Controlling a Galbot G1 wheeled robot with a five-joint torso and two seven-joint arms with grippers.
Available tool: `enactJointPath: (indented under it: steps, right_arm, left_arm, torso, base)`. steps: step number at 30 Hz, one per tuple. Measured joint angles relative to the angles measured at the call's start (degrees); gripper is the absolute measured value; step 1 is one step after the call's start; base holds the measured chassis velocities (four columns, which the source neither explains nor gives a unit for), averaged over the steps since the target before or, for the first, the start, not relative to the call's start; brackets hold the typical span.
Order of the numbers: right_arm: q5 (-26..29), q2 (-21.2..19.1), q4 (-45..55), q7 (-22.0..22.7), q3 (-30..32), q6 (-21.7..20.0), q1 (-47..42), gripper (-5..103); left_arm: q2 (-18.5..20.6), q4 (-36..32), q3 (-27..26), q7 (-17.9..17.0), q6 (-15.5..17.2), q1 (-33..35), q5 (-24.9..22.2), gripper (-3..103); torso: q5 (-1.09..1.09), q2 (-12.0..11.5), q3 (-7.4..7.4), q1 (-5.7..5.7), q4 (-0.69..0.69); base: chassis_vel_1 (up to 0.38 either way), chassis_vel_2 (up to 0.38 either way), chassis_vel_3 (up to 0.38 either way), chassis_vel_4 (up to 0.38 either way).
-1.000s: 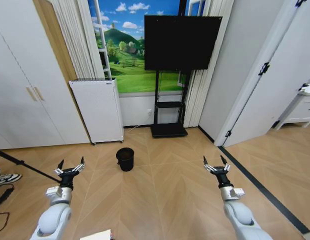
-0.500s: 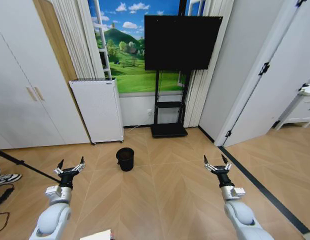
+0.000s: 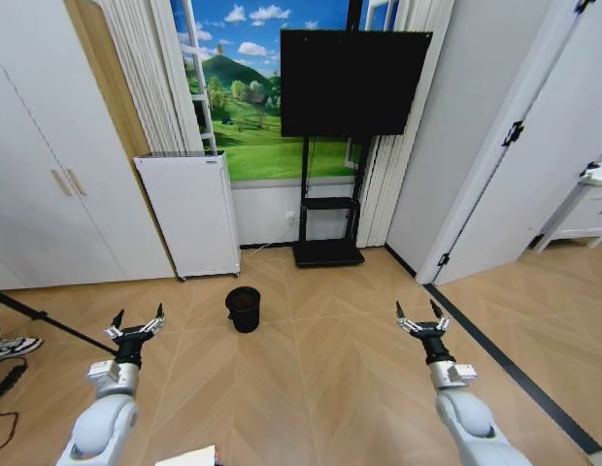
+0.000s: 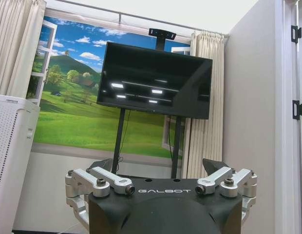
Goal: Pick up the trash bin and place the garbage on the floor into it.
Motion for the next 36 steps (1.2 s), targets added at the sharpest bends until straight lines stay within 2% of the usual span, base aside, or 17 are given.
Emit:
enactJointPath:
  steps: [36]
  right_arm:
    - [0.03,0.01,-0.06,-0.09,-0.01,0.1,0.0,100]
  left_arm:
    - [-0.01,0.02,0.0,0.05,-0.03,0.0,0.0,100]
  torso:
    - [0.0,0.0,0.0,0.0,0.0]
  base:
    - [0.0,0.0,0.0,0.0]
